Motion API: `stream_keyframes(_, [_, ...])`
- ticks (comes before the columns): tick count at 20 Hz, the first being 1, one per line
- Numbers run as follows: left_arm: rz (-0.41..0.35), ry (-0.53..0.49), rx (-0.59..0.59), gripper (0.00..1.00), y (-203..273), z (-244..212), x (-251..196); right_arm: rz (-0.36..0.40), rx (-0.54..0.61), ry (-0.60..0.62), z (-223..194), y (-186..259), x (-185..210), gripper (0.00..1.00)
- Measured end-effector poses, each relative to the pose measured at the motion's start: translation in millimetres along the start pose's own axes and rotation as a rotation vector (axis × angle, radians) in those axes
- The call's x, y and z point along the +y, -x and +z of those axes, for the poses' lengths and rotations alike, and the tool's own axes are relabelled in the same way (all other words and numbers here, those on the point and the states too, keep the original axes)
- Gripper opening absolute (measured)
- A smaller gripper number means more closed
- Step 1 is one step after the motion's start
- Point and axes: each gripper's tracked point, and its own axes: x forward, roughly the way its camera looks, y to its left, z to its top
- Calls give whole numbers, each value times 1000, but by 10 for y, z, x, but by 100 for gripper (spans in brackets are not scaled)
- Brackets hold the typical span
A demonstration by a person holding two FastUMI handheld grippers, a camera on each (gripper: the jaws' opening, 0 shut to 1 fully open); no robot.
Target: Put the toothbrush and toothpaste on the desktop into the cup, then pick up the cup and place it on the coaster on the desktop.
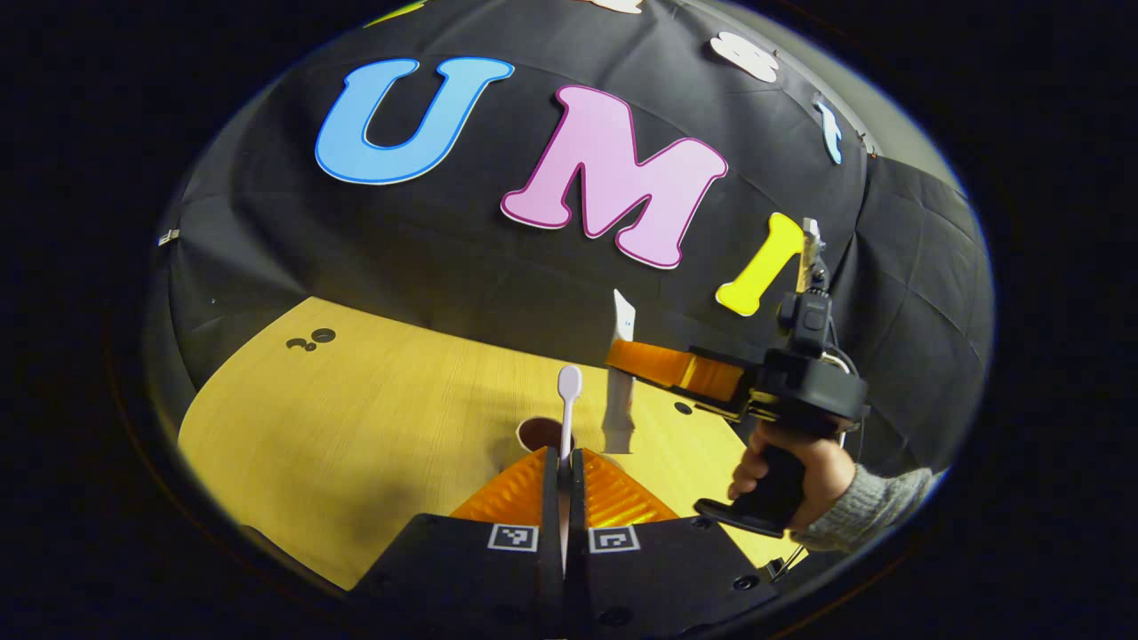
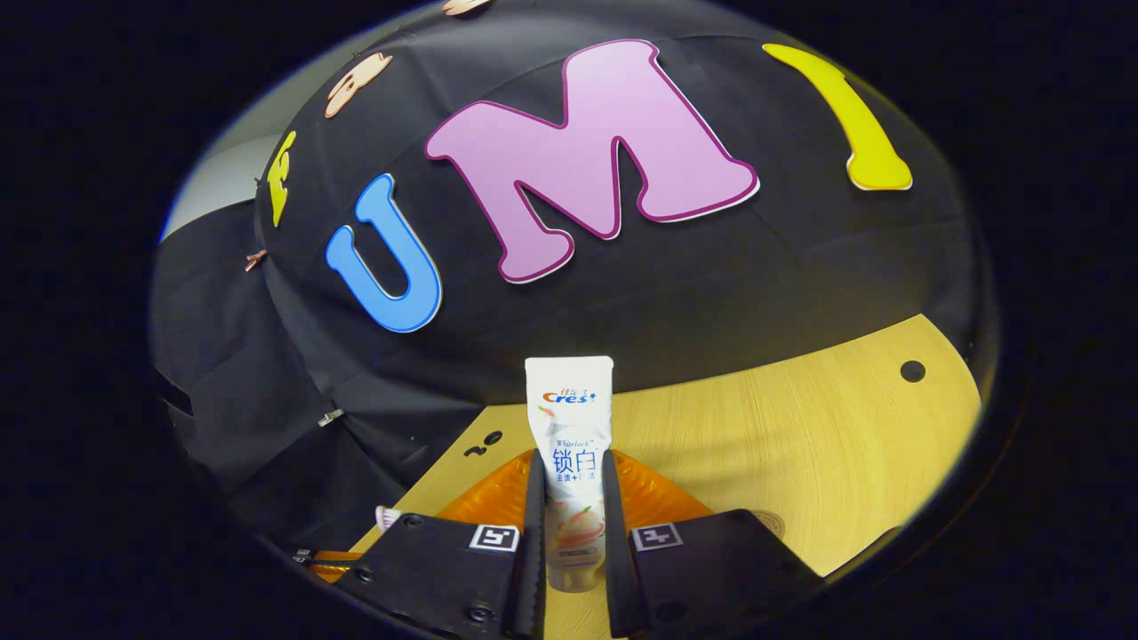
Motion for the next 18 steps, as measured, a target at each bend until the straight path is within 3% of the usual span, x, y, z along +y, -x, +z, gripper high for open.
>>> stream_keyframes(4, [-75,-23,-68,6,-178,289,-188,-15,-32,-32,-35,-367,-177,31])
stream_keyframes(9, [-105,7,-144,6,-553,542,-218,-23,-12,-22,-261,-629,-380,31])
stream_keyframes(15, [-56,87,-203,6,-972,660,121,-23,38,-20,-578,-753,-452,31])
stream_keyframes(17, [-41,108,-211,6,-1086,671,233,-28,55,-20,-664,-772,-470,26])
stream_keyframes(18, [-33,117,-211,6,-1134,675,289,-26,66,-22,-719,-779,-468,31])
